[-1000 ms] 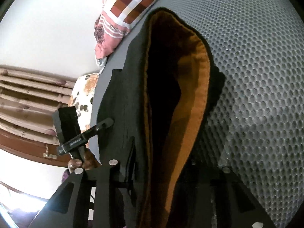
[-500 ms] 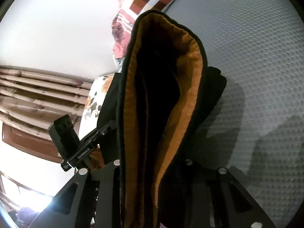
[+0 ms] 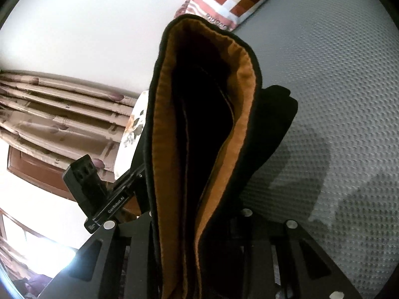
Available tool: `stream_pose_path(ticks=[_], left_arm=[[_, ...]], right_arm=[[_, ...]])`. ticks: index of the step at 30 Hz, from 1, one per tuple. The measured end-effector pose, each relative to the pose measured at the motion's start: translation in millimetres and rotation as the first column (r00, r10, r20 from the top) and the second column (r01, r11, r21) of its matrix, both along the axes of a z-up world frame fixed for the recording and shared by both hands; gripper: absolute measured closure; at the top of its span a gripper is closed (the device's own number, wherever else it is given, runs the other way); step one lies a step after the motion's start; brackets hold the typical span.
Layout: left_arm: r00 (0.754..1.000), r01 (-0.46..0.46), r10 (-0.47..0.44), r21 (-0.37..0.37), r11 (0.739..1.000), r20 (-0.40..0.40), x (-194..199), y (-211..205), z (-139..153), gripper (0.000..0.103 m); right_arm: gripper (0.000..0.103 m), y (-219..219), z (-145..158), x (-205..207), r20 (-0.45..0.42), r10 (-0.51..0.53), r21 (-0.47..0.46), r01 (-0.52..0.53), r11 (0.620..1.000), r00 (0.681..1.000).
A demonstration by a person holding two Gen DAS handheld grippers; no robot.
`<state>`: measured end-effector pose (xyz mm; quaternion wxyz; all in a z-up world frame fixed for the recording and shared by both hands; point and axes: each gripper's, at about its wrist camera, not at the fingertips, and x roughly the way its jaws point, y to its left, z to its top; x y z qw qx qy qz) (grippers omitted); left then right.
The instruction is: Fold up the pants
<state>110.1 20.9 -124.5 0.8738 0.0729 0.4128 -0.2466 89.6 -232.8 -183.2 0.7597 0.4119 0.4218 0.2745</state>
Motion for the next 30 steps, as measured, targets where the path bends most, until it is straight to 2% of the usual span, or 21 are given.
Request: stream_pose_path(ticks=[22, 30], left_arm=[[0.994, -0.092, 0.094, -0.038, 0.995, 0.048, 13, 45, 23, 0.086], [0.992, -0.111, 0.112, -0.013, 0.994, 0.064, 19, 57, 28, 0.086]], right_arm=[[0.077, 50, 28, 27, 0.029, 0.066, -0.03, -0.065, 0.997, 0.997], [0.077, 59, 30, 37, 0.031, 0.089, -0.024, -0.088, 0.996, 0.996]])
